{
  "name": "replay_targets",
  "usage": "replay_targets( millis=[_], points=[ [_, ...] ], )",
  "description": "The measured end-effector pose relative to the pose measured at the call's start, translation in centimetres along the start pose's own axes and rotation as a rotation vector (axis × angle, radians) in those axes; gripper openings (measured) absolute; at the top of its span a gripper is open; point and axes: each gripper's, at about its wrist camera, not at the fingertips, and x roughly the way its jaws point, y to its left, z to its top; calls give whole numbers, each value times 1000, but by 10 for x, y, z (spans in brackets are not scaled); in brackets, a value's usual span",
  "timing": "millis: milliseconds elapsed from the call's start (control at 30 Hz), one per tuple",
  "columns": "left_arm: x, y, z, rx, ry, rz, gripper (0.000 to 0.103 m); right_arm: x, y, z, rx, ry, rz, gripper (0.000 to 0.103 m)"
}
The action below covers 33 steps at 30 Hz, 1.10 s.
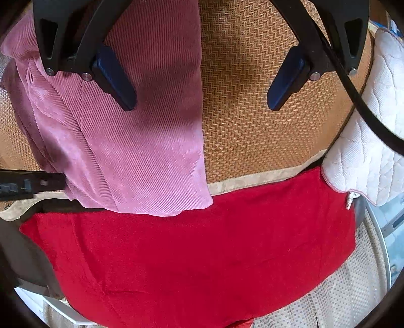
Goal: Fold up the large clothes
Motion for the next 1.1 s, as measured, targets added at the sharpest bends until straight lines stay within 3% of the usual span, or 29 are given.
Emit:
replay_targets(
  millis=[267,400,600,900,1100],
  points=[
    [-17,7,-4,-2,-44,30,103,-54,-12,-32,-9,-12,-30,53],
    [-25,14,-4,5,-82,75,103,-69,-22,-46,44,-16,49,53],
    [-28,19,-2,-10,-76,80,103,-96,-6,-59,21,-69,85,53],
    [-80,34,1,-78,-172,48,103,-161,37,-92,-69,-215,-65,53],
    [-131,40,-10,-114,-241,109,103,-190,53,-99,-76,-212,-136,54]
  ],
)
